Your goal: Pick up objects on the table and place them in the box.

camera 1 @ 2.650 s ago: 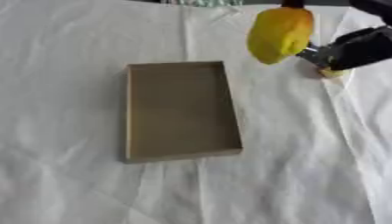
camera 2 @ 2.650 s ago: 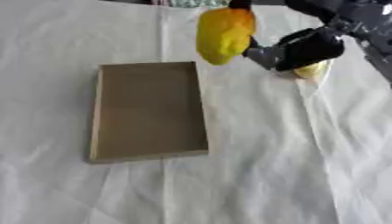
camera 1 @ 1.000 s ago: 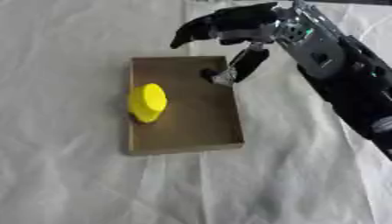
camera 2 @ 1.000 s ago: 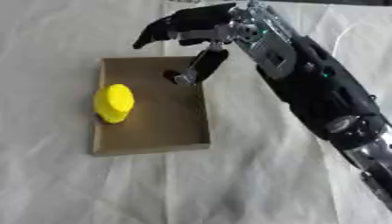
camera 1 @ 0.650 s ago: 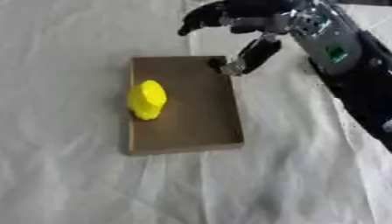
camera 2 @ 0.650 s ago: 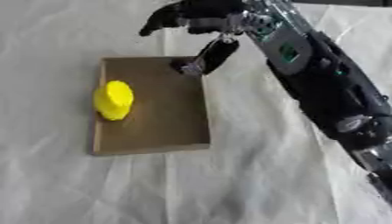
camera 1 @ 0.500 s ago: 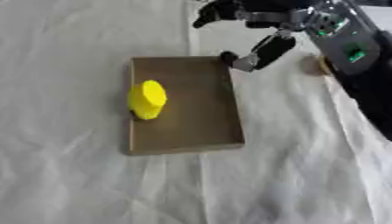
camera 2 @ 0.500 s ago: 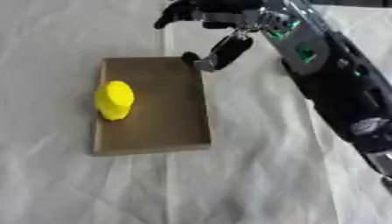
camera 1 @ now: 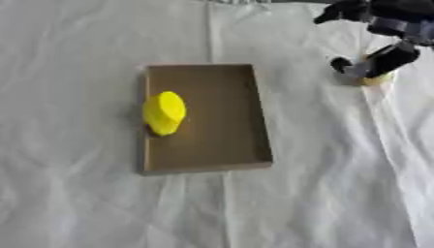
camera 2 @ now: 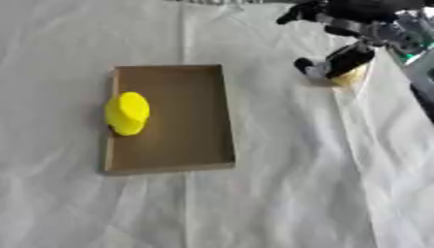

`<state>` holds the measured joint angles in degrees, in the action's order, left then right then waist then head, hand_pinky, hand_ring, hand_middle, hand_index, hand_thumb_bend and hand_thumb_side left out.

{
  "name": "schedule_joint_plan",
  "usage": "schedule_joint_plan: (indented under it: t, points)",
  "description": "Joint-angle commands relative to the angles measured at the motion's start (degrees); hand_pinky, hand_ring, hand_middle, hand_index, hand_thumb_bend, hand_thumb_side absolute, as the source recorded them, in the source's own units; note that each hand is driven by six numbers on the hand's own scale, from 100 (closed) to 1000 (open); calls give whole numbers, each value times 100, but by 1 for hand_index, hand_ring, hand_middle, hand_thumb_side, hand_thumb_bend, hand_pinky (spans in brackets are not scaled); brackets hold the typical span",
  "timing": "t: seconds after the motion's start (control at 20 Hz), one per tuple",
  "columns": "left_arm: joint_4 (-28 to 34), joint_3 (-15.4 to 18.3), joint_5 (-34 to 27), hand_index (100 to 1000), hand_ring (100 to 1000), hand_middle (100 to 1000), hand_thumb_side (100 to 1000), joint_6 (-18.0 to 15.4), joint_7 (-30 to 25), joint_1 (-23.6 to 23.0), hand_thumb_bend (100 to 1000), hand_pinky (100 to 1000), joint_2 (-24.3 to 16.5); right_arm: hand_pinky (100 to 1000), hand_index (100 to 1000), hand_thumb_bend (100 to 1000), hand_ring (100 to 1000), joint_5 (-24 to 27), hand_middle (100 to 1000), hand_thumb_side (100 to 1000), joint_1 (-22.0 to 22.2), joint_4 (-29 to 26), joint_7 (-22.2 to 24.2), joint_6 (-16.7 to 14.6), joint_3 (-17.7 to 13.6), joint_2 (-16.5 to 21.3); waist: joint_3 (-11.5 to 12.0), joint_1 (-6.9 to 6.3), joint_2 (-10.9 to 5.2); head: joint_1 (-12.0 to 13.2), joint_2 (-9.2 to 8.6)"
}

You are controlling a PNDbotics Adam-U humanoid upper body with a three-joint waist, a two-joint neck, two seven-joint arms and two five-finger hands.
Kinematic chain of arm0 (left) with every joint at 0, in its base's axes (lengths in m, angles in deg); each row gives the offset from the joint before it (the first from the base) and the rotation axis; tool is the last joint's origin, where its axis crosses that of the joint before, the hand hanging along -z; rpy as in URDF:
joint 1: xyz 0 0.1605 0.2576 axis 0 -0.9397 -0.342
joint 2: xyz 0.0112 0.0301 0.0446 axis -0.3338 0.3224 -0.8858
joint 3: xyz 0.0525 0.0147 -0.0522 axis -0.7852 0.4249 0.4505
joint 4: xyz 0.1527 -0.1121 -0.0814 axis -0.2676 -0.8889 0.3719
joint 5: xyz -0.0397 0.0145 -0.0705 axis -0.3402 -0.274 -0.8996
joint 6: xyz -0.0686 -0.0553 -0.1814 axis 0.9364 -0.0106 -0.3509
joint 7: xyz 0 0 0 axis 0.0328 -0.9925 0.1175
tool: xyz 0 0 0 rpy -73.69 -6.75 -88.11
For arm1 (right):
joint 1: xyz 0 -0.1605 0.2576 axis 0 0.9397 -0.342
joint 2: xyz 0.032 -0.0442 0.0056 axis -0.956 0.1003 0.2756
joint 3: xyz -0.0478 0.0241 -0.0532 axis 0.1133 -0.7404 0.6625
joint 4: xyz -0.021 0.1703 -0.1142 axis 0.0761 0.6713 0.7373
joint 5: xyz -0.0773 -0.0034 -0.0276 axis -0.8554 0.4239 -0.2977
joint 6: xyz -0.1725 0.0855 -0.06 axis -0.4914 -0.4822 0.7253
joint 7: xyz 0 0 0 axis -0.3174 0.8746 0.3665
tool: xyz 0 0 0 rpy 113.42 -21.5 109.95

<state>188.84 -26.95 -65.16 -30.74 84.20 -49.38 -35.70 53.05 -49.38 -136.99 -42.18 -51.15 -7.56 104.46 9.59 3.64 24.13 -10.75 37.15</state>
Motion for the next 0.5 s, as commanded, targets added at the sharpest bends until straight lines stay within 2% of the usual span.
schedule_joint_plan:
  t: [0.05, 0.5]
  points:
    - [101, 60, 43, 821, 794, 778, 506, -4, 34, 26, 362, 880, -110, 942, 965, 224, 1000, -99, 889, 179, 132, 37, -193, 49, -230, 370, -20, -26, -96, 24, -65]
    - [101, 50, 58, 820, 795, 778, 507, 4, 36, 25, 360, 881, -90, 941, 974, 308, 1000, -430, 892, 168, 232, 406, -347, 181, -292, 356, -15, -39, -70, 42, -78]
